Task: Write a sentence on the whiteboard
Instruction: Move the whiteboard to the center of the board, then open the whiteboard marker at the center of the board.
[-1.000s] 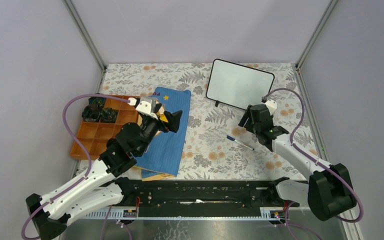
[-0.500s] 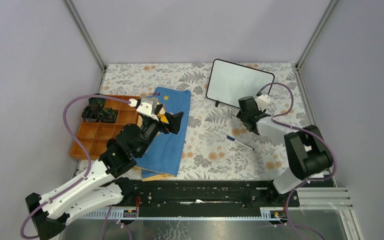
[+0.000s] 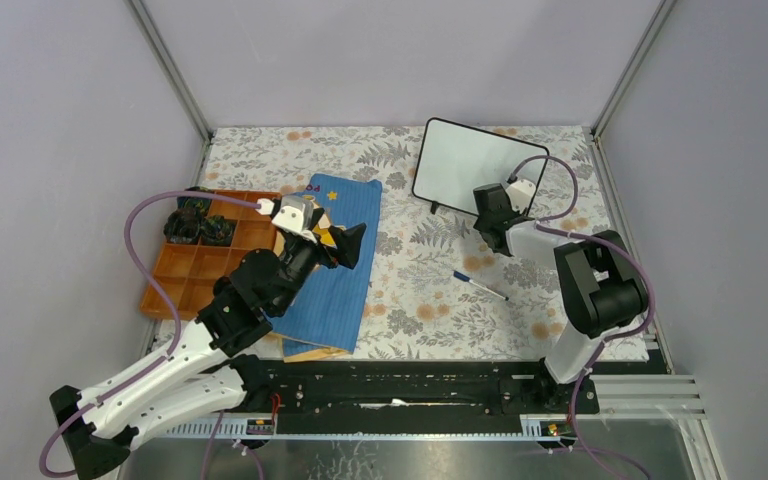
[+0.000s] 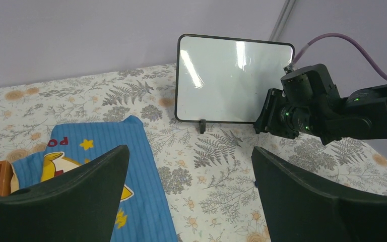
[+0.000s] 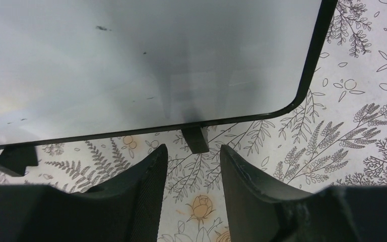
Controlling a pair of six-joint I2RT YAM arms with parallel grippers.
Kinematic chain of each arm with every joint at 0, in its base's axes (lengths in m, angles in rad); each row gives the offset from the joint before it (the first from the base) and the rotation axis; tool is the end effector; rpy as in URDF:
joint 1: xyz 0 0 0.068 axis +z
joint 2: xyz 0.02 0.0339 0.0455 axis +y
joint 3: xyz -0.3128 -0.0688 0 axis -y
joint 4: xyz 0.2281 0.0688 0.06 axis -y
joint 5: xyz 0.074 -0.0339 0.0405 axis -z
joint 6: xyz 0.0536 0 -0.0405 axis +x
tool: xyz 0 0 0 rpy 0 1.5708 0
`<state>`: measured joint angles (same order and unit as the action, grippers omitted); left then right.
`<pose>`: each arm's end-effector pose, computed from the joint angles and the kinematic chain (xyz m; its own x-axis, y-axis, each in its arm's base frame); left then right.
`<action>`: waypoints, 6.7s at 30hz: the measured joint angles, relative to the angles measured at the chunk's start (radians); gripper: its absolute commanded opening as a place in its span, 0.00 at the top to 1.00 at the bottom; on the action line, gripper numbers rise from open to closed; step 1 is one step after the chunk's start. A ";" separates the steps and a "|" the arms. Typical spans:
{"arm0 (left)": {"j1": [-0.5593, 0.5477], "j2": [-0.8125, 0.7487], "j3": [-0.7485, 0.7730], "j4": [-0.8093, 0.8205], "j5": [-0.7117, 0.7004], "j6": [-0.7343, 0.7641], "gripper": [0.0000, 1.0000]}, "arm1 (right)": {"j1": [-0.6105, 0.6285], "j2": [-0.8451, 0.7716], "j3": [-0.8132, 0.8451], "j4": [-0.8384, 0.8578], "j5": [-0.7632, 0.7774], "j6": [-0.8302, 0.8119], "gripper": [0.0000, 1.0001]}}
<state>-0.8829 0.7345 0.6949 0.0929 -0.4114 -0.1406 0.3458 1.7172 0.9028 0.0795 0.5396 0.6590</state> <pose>0.1061 -0.0954 0.3806 -0.0302 -0.1655 -0.9857 0.4548 0.8759 -0.1610 0.3432 0.0944 0.2178 -0.4572 0.3937 -0.7975 0.4399 0.8794 0.1819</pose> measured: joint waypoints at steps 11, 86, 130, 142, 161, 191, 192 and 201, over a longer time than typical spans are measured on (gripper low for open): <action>0.000 0.001 -0.002 0.000 0.000 0.002 0.01 | -0.019 0.050 0.012 0.010 -0.002 -0.087 0.56; -0.048 0.053 -0.002 0.000 0.009 0.002 0.01 | 0.107 -0.212 -0.235 -0.007 -0.323 -0.401 1.00; -0.060 0.056 -0.002 0.000 0.008 0.003 0.01 | 0.135 -0.463 -0.233 -0.224 -0.304 -0.314 0.25; -0.060 0.063 -0.002 0.000 0.007 0.010 0.01 | 0.108 -0.551 -0.376 -0.222 -0.396 -0.207 0.13; -0.060 0.064 -0.002 -0.003 0.002 0.010 0.01 | 0.066 -0.472 -0.400 -0.152 -0.536 -0.190 0.23; -0.060 0.045 -0.002 -0.004 0.003 0.009 0.01 | 0.197 -0.364 -0.195 -0.450 -0.466 -0.280 0.40; -0.060 0.045 -0.002 -0.004 0.003 0.009 0.01 | 0.197 -0.356 -0.195 -0.450 -0.459 -0.284 0.41; -0.060 0.045 -0.002 -0.004 0.003 0.010 0.01 | 0.203 -0.293 -0.195 -0.428 -0.437 -0.298 0.53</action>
<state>-0.9428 0.7795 0.6926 0.0891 -0.4088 -0.1310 0.5484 1.4242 0.7078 -0.3485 0.1028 0.3611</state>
